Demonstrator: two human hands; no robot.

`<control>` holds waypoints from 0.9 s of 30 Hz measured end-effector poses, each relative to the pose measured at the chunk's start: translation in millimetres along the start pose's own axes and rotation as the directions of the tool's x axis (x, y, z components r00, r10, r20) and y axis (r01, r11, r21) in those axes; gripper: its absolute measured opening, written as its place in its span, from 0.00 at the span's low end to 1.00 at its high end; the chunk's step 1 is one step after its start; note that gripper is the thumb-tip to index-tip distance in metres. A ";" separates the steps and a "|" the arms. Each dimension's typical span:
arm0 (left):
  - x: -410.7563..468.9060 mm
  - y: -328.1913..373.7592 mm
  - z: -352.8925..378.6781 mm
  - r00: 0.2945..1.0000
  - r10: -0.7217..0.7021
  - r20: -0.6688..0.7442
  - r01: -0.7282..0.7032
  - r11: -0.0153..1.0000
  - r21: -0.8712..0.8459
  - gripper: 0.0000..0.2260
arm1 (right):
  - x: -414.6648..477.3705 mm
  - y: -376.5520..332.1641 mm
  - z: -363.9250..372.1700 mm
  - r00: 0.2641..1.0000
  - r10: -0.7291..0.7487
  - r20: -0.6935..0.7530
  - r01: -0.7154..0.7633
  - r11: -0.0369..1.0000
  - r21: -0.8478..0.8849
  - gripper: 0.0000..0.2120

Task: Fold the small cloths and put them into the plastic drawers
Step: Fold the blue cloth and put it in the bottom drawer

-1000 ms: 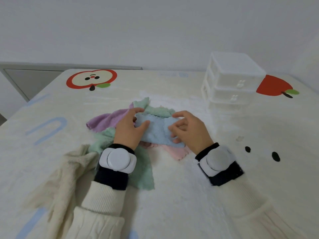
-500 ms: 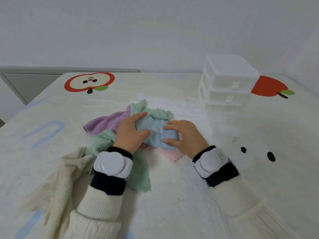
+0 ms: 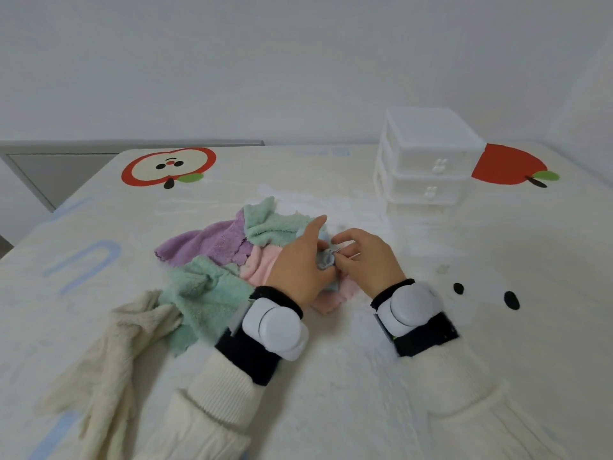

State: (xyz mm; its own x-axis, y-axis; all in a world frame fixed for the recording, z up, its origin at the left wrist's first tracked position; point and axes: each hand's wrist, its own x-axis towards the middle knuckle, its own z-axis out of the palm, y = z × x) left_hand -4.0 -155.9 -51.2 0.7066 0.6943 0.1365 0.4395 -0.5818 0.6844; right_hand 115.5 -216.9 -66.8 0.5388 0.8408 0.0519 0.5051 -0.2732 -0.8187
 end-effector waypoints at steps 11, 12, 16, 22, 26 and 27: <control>-7.3 -5.9 10.1 1.000 -0.022 0.002 0.018 0.852 0.524 0.23 | 1.6 3.6 -4.5 0.984 0.169 0.059 -0.179 0.942 0.283 0.13; -6.4 -6.1 10.5 1.000 -0.008 -0.012 0.013 0.845 0.535 0.21 | 1.8 3.5 -5.7 0.980 0.182 0.078 -0.198 0.926 0.322 0.14; -2.7 2.1 3.8 0.987 0.039 -0.154 0.043 0.865 0.500 0.11 | 1.4 2.0 -11.5 0.983 0.160 0.091 -0.184 0.864 0.469 0.14; 10.3 24.6 -13.2 0.916 -0.108 -0.385 -0.017 0.951 -0.308 0.05 | 3.9 -14.4 -37.6 0.995 0.027 -0.091 0.017 0.890 0.455 0.17; 29.8 42.8 -3.0 0.916 -0.262 -0.303 0.022 0.788 -0.615 0.04 | 11.0 -15.1 -65.7 0.994 0.112 -0.006 -0.094 0.865 0.494 0.14; 34.9 46.3 1.9 0.916 -0.274 -0.294 0.027 0.773 -0.634 0.04 | 9.9 -11.6 -74.4 0.994 0.110 -0.005 -0.094 0.877 0.471 0.16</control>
State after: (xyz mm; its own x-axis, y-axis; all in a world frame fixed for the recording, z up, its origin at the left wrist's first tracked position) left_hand 42.2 -159.4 -16.1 0.3640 0.9195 0.1482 0.0075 -0.1620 0.9868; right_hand 165.2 -240.2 -14.2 0.5943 0.8034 -0.0353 0.0746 -0.0988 -0.9923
